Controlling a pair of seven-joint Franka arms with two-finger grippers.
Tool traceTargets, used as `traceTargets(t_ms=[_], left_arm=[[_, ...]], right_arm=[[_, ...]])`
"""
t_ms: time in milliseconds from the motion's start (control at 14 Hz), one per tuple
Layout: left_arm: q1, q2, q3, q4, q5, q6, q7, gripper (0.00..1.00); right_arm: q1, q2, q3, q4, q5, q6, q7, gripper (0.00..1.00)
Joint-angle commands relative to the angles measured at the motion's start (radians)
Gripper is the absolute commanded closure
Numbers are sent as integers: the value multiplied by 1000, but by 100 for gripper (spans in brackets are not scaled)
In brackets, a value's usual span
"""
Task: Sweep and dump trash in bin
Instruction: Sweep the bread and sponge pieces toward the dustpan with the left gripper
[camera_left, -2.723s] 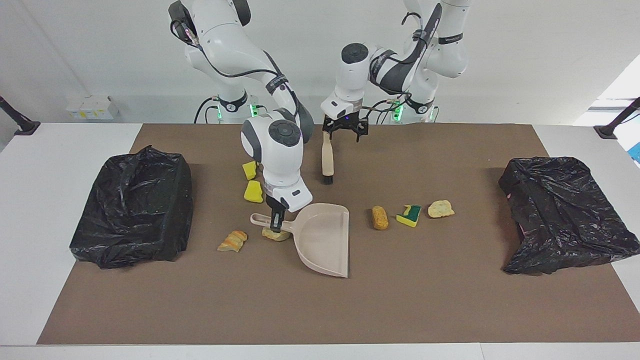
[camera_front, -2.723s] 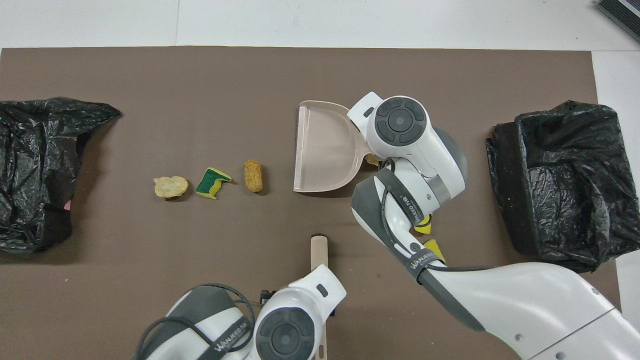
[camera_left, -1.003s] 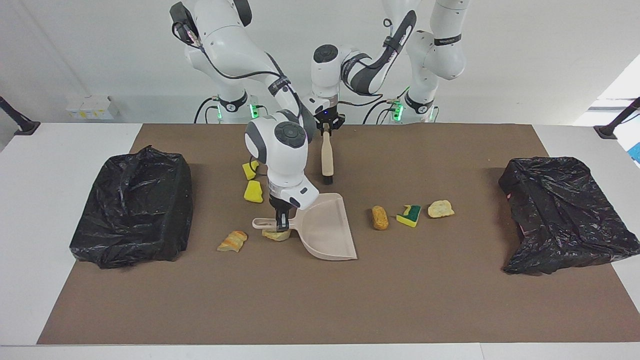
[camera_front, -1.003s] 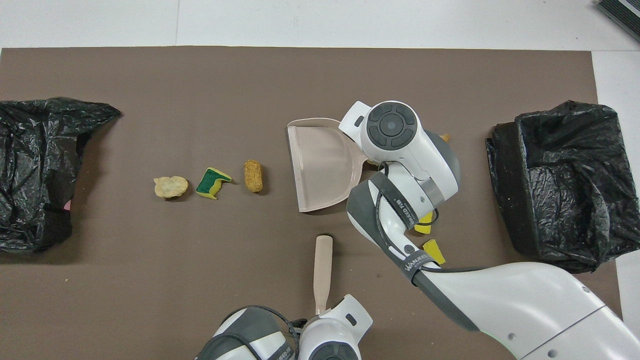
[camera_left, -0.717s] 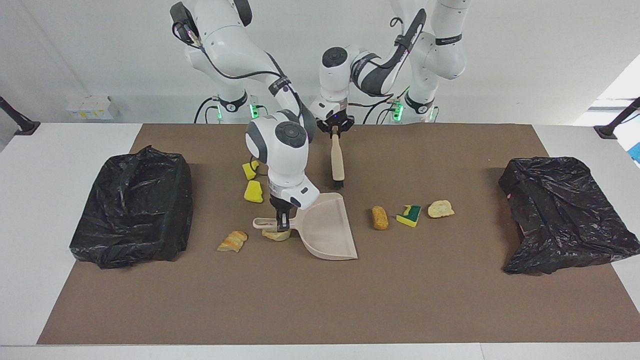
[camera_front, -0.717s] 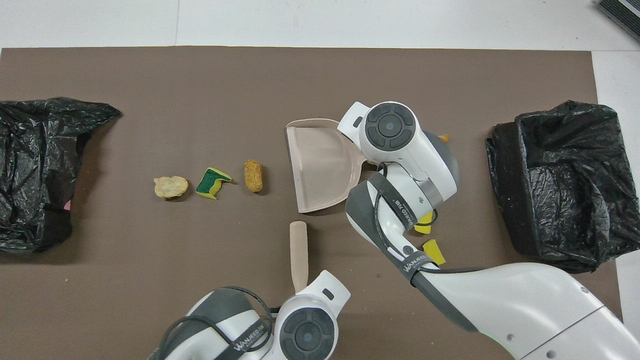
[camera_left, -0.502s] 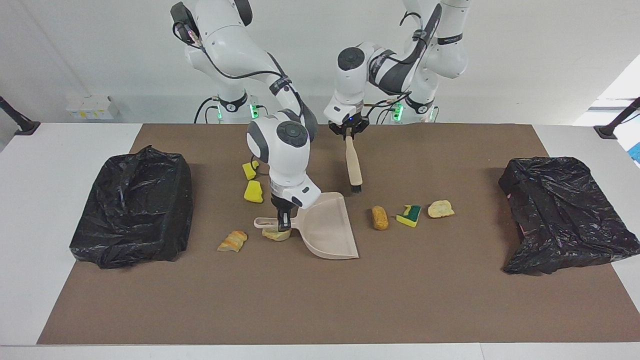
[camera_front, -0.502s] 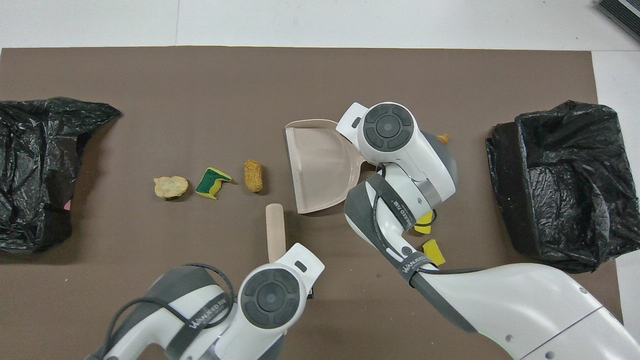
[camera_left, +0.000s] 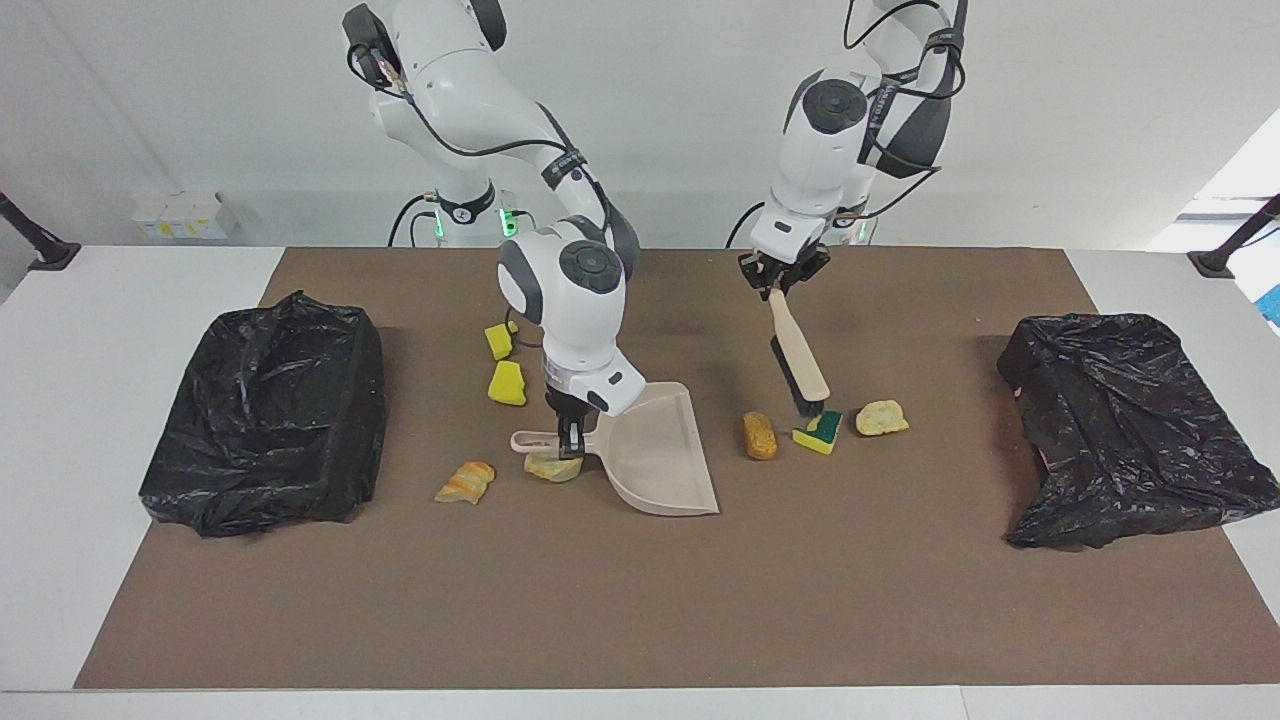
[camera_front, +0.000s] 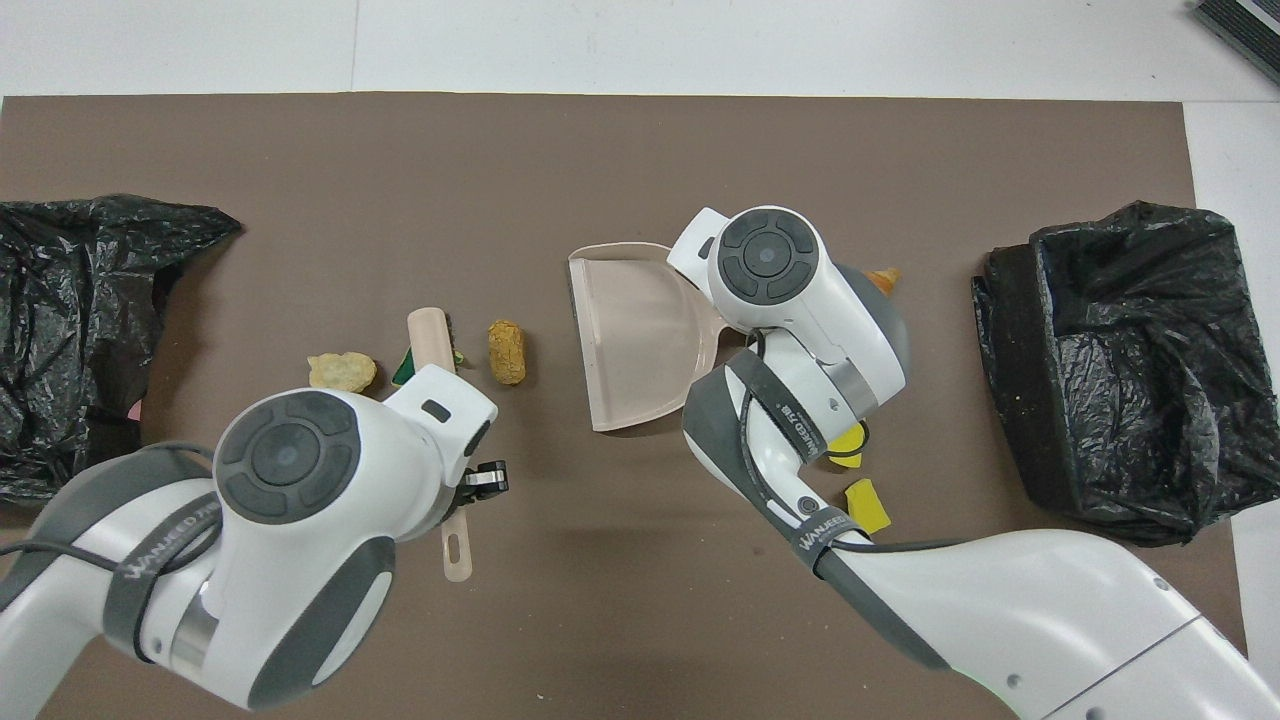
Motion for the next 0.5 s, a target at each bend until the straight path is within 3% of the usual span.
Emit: traceTargets(t_ms=[0, 143, 430], left_arm=[[101, 25, -13, 29, 44, -21, 26, 100], [193, 29, -13, 26, 62, -19, 60, 100], [375, 20, -15, -21, 64, -11, 303, 100]], right_arm=[[7, 1, 11, 8, -2, -33, 94, 100], [13, 0, 11, 8, 33, -64, 137, 100], [30, -3, 13, -6, 33, -64, 200, 100]])
